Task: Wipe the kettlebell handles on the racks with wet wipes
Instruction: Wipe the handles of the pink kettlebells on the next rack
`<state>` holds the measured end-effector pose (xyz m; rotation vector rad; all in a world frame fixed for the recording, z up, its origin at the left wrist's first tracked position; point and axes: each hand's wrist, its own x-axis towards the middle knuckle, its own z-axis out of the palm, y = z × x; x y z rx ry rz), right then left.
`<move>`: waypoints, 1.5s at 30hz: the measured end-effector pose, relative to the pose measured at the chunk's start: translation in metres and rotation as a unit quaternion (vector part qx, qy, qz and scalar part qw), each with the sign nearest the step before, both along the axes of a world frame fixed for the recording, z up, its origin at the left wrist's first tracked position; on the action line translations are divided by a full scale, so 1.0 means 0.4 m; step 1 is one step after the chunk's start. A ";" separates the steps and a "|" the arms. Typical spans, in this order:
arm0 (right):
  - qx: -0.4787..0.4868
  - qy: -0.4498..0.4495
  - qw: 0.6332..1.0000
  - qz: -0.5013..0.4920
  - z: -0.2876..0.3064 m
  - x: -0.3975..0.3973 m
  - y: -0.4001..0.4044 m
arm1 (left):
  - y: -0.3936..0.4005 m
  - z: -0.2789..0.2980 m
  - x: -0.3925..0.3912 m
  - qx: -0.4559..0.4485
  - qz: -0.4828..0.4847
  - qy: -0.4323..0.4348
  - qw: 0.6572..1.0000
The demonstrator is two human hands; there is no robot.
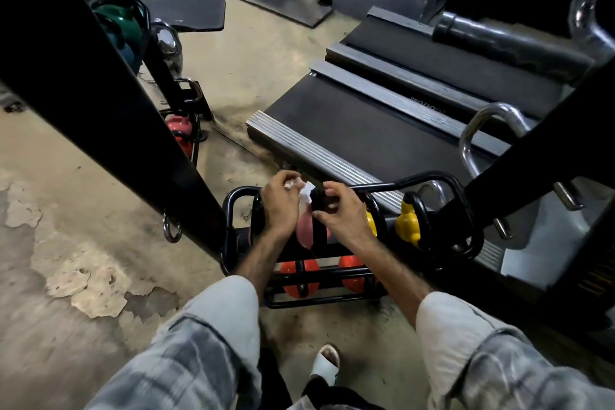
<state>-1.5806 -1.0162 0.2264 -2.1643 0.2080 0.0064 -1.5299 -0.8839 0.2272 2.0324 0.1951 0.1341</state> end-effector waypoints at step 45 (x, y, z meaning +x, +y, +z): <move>-0.050 0.045 0.998 0.006 -0.008 -0.003 0.015 | -0.016 -0.009 -0.072 -0.177 0.062 0.152 0.970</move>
